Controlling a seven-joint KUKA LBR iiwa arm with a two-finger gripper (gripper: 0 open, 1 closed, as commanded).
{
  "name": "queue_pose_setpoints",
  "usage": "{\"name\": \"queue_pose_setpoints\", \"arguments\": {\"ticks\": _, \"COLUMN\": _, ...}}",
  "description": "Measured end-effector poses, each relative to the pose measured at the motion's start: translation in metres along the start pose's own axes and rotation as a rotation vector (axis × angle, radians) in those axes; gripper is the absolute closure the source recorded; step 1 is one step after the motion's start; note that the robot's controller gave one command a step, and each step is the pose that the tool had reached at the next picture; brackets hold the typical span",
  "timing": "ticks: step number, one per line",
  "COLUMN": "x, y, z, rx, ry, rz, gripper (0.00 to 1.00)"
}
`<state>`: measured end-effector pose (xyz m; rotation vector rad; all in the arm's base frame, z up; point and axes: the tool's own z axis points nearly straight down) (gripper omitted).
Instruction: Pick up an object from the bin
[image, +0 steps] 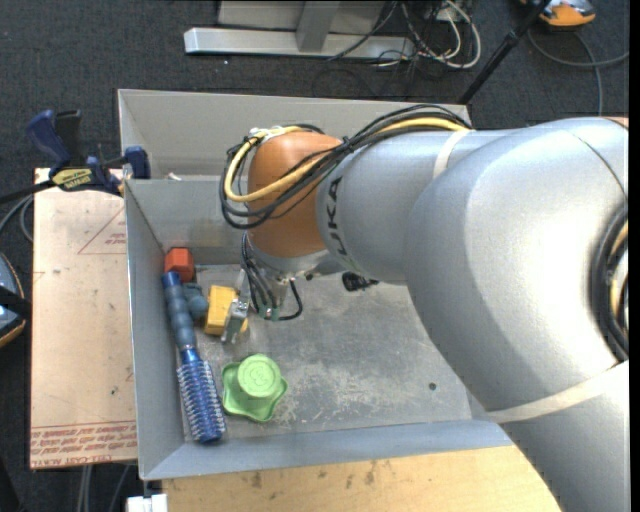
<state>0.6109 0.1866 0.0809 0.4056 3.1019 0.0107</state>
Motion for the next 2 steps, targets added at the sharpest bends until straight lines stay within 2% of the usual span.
{"name": "queue_pose_setpoints", "arguments": {"ticks": 1, "x": -0.001, "y": 0.0, "z": -0.008, "rx": 0.006, "ry": 0.01, "rz": 0.0, "gripper": 1.0}}
{"name": "queue_pose_setpoints", "arguments": {"ticks": 2, "x": -0.003, "y": 0.002, "z": -0.073, "rx": 0.003, "ry": 0.005, "rz": -0.002, "gripper": 1.0}}
